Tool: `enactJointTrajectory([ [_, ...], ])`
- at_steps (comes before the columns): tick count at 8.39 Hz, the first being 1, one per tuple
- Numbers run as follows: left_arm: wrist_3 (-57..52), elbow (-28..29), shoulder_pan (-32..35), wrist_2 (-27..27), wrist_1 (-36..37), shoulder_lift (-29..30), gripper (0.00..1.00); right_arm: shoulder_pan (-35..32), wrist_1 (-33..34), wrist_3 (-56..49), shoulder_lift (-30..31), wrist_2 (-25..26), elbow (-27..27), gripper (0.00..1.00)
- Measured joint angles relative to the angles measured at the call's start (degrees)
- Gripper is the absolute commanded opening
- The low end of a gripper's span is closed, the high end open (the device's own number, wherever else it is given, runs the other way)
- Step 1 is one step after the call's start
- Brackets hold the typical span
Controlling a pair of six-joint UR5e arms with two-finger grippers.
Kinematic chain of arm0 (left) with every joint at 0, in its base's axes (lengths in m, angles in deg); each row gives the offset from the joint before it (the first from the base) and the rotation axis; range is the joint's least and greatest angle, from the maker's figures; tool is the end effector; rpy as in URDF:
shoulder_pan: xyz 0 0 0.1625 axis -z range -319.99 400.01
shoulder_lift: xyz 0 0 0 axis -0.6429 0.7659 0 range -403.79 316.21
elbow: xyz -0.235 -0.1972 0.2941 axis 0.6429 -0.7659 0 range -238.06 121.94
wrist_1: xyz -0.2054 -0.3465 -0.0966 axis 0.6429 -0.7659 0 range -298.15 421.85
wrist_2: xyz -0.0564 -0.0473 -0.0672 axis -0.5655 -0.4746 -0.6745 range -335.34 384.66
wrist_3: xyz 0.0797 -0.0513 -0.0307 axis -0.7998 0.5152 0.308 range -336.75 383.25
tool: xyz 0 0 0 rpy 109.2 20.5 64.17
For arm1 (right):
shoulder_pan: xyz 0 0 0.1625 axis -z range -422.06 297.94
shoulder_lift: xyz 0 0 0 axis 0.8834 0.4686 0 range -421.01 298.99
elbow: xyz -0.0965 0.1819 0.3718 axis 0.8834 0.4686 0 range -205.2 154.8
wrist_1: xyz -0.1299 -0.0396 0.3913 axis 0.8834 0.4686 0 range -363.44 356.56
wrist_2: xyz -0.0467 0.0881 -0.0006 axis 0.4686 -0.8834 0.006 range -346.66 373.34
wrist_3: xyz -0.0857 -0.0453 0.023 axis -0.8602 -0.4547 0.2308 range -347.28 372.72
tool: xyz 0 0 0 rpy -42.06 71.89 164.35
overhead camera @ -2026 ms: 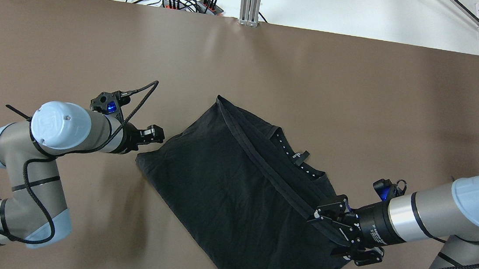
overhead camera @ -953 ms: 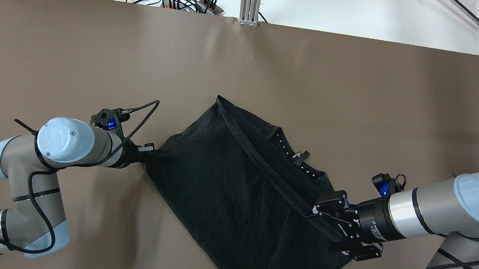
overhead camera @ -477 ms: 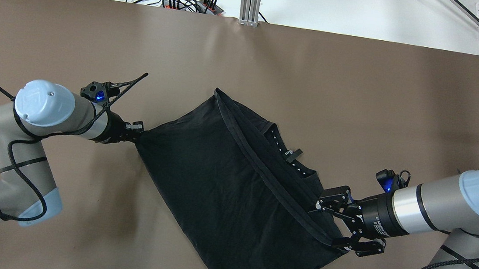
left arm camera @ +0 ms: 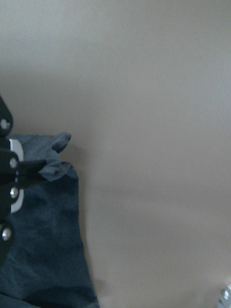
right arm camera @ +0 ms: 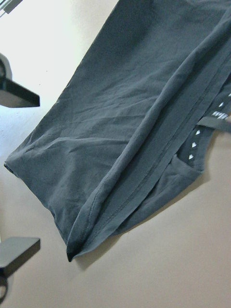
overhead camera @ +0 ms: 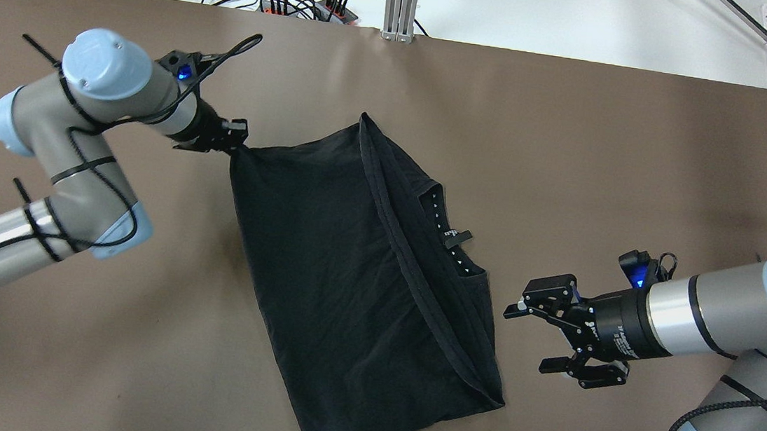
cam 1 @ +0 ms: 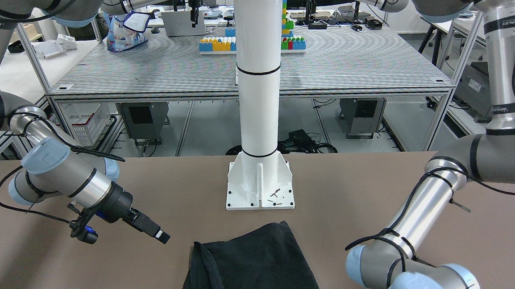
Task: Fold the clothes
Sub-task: 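Drag the shirt farther from the robot with the left gripper while the right gripper releases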
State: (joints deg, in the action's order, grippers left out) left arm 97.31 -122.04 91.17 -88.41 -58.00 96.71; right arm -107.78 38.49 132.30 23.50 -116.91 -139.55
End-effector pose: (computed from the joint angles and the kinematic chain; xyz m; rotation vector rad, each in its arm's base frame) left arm 0.4392 -0.6957 0.2427 0.2079 0.9895 -0.3711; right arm -0.2830 -0.3889 0.3089 -0.4041 -1.3800 0.6097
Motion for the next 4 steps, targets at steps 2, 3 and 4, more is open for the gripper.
enactJointTrajectory([
  [2,-0.2,12.9,-0.4,3.5,-4.0,10.6,0.0,-0.7,0.1,-1.0,-0.2,4.7,0.0,0.95],
  [3,-0.2,17.1,-0.8,5.0,-5.7,13.5,0.0,-0.6,0.4,-2.5,-0.3,6.7,0.1,0.95],
  [4,-0.2,20.0,-1.1,5.8,-6.6,15.4,0.0,-0.4,1.2,-3.9,-0.4,8.3,0.1,0.95],
])
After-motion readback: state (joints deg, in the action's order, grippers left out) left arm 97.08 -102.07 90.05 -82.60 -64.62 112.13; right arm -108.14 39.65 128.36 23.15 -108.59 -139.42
